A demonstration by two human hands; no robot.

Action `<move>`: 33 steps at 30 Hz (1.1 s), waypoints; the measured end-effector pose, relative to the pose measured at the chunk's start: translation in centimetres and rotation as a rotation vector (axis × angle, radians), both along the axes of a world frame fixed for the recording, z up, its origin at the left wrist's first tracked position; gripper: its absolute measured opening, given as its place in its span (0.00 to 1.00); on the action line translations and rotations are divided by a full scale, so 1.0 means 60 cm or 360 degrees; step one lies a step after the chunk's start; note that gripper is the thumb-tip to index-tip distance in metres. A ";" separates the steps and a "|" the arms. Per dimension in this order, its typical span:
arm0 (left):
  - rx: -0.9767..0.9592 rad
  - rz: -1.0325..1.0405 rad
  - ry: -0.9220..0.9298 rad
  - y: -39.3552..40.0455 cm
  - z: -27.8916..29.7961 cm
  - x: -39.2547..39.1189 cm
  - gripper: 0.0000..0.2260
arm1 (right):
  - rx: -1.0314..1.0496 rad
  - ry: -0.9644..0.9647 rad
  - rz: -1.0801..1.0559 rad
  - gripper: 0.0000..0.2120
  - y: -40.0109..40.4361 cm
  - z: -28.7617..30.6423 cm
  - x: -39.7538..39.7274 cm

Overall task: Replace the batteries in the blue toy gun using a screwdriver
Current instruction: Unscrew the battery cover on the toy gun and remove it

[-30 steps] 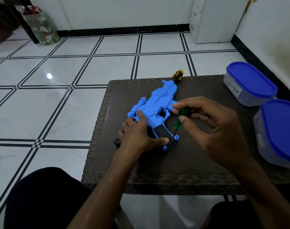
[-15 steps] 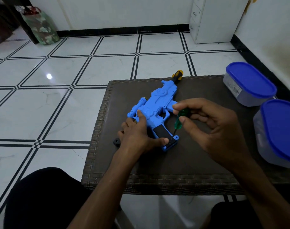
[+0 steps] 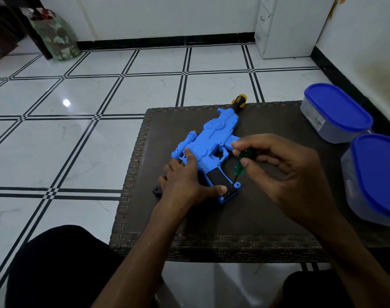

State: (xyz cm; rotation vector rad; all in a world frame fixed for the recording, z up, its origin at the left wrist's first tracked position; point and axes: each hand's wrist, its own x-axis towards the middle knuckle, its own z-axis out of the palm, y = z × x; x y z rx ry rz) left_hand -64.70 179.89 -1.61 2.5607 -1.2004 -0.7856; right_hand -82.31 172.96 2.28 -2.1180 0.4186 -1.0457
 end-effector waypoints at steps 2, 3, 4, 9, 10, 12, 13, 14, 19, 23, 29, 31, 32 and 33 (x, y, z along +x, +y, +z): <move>-0.0001 -0.0004 0.0013 0.000 0.000 0.000 0.58 | -0.0006 0.0004 0.0011 0.12 0.000 0.000 0.000; 0.0000 -0.0003 0.0013 0.000 0.000 0.000 0.58 | -0.0002 0.0001 0.0017 0.12 0.001 0.000 0.000; 0.0002 -0.0002 0.0009 0.000 0.000 0.000 0.58 | 0.0009 -0.0003 0.0022 0.13 0.002 0.000 0.000; -0.0012 0.0001 0.0026 0.002 0.001 0.000 0.58 | 0.0036 -0.0012 0.0034 0.13 0.003 0.001 0.000; -0.0010 0.0003 0.0024 0.002 0.001 -0.001 0.58 | 0.0036 -0.0016 0.0034 0.13 0.002 0.000 0.000; -0.0001 0.0004 0.0008 0.002 0.002 0.000 0.58 | 0.0025 -0.0018 0.0039 0.13 0.003 0.000 0.001; -0.0002 0.0003 0.0002 0.001 0.001 0.000 0.58 | 0.0012 -0.0016 0.0043 0.13 0.003 0.000 0.001; -0.0007 0.0000 0.0001 0.001 0.001 0.000 0.58 | -0.0003 -0.0015 0.0048 0.13 0.003 0.000 0.002; 0.0004 -0.0005 0.0009 0.001 0.003 -0.001 0.58 | -0.0016 0.0028 0.0090 0.13 0.002 0.002 0.002; -0.0010 -0.0012 0.0007 0.002 0.002 -0.001 0.57 | -0.0062 0.0048 0.0131 0.11 0.006 -0.001 0.010; -0.0041 -0.0021 0.0011 0.003 0.001 0.000 0.57 | -0.0197 0.0035 0.0003 0.08 0.010 0.000 0.028; -0.0049 -0.0017 0.0022 0.005 0.002 -0.001 0.57 | -0.0199 0.0054 0.0053 0.09 0.011 0.002 0.026; -0.0050 -0.0014 0.0024 0.005 0.002 -0.002 0.57 | -0.0169 0.0062 0.0080 0.11 0.011 0.003 0.023; -0.0047 -0.0012 0.0021 0.005 0.002 -0.002 0.57 | -0.0127 0.0060 0.0100 0.12 0.011 0.003 0.021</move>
